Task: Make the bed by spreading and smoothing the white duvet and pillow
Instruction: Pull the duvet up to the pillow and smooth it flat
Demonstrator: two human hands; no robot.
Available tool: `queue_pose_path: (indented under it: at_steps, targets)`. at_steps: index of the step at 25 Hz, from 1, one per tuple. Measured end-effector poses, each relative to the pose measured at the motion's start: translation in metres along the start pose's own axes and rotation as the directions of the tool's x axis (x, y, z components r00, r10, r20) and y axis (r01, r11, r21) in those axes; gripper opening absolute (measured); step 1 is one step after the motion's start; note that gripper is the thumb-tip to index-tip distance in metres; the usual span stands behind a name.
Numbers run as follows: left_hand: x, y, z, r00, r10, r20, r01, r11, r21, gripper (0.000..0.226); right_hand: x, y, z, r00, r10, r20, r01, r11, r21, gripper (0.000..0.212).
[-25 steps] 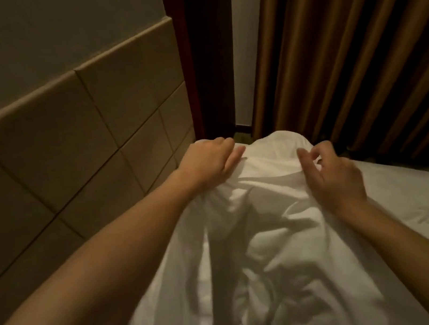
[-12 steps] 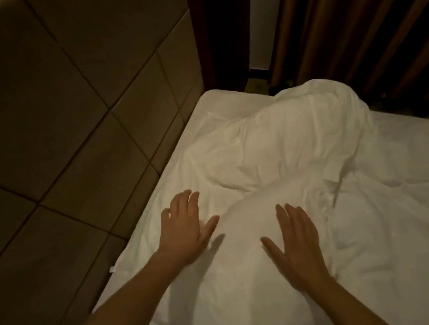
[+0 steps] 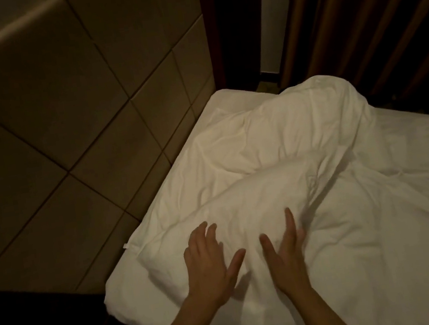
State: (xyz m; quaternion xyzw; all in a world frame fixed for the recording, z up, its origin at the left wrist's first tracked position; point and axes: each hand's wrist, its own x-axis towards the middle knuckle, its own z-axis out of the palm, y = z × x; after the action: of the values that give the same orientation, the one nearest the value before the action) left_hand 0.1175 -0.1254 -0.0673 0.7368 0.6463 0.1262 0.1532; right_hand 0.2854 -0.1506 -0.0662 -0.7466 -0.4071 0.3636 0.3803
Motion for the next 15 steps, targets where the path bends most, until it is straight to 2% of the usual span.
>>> queue_pose_path:
  at_steps: [3, 5, 7, 9, 12, 15]
  targets:
    - [-0.039, 0.020, 0.002, 0.999, -0.017, -0.031, 0.016, 0.999, -0.050, 0.080, -0.008, -0.045, 0.008, 0.980, -0.199, 0.026, 0.197, 0.979, 0.047, 0.072]
    - [-0.065, 0.030, 0.000, 0.993, -0.112, -0.045, 0.105, 0.986, -0.132, 0.090, -0.011, -0.069, 0.010, 0.959, -0.281, 0.044, 0.278, 0.958, 0.073, 0.075]
    - [-0.083, 0.036, -0.003, 0.976, -0.218, -0.002, 0.213, 0.952, -0.219, 0.105, -0.011, -0.087, 0.011, 0.952, -0.295, 0.078, 0.290, 0.954, 0.072, 0.078]
    - [-0.097, 0.036, -0.011, 0.958, -0.286, 0.013, 0.282, 0.933, -0.225, 0.112, -0.017, -0.109, 0.011, 0.943, -0.323, 0.073, 0.318, 0.945, 0.073, 0.076]
    - [-0.111, 0.045, -0.026, 0.950, -0.311, 0.010, 0.304, 0.921, -0.242, 0.118, -0.022, -0.148, 0.013, 0.929, -0.370, 0.012, 0.369, 0.928, 0.050, 0.068]
    - [-0.112, 0.057, -0.041, 0.930, -0.363, -0.048, 0.336, 0.898, -0.283, 0.124, -0.025, -0.182, 0.021, 0.915, -0.399, -0.053, 0.400, 0.916, 0.009, 0.067]
